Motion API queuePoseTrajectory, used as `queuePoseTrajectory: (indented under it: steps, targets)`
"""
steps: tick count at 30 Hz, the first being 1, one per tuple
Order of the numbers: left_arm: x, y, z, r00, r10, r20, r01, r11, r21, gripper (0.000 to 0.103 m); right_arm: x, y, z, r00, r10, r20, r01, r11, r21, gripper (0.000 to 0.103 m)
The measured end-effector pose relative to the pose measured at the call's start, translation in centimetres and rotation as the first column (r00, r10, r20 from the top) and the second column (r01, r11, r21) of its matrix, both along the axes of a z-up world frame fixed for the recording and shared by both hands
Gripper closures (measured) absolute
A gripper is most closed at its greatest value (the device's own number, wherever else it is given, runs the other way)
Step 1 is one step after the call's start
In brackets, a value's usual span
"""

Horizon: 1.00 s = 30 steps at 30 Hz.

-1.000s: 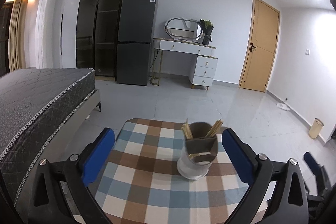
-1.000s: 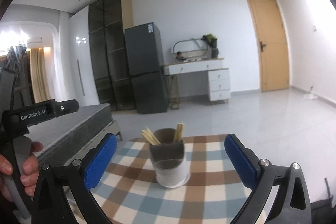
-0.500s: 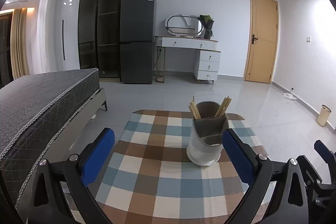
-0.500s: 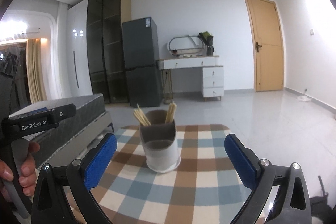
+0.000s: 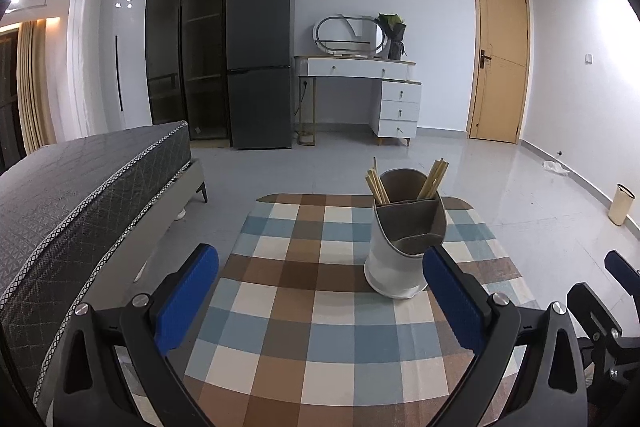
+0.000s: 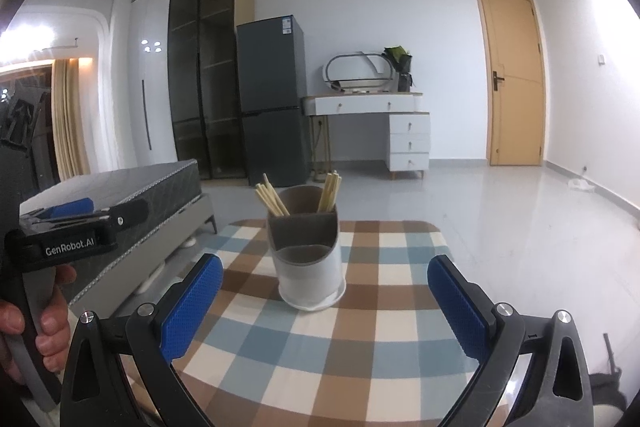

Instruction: Organize utensils

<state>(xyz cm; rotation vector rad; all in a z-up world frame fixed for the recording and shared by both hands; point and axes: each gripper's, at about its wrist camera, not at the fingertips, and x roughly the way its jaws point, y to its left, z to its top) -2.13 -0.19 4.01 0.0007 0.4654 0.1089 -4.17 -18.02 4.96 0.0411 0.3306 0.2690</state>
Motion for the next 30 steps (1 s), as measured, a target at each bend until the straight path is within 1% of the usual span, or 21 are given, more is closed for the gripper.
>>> queuePoseTrajectory:
  steps: [5, 8, 12, 30]
  targets:
    - [-0.1, 0.0, 0.0, 1.000, -0.007, 0.008, 0.007, 1.000, 0.006, 0.003, 0.0, -0.1, -0.1, 1.000, -0.005, -0.011, 0.005, 1.000, -0.005, 0.000]
    - [0.0, 0.3, -0.1, 1.000, -0.005, -0.008, 0.005, 1.000, -0.020, 0.003, 0.0, 0.1, -0.1, 1.000, -0.006, -0.010, 0.006, 1.000, -0.017, 0.000]
    - [-0.1, 0.8, 0.0, 1.000, 0.004, -0.005, -0.005, 0.999, -0.044, 0.003, -0.1, 0.1, -0.1, 1.000, -0.007, -0.015, 0.007, 1.000, -0.019, 0.000]
    - [0.0, 1.2, -0.2, 1.000, 0.024, -0.010, -0.025, 0.997, -0.071, 0.003, -0.1, 0.4, -0.2, 1.000, -0.018, -0.015, 0.017, 0.999, -0.038, 0.000]
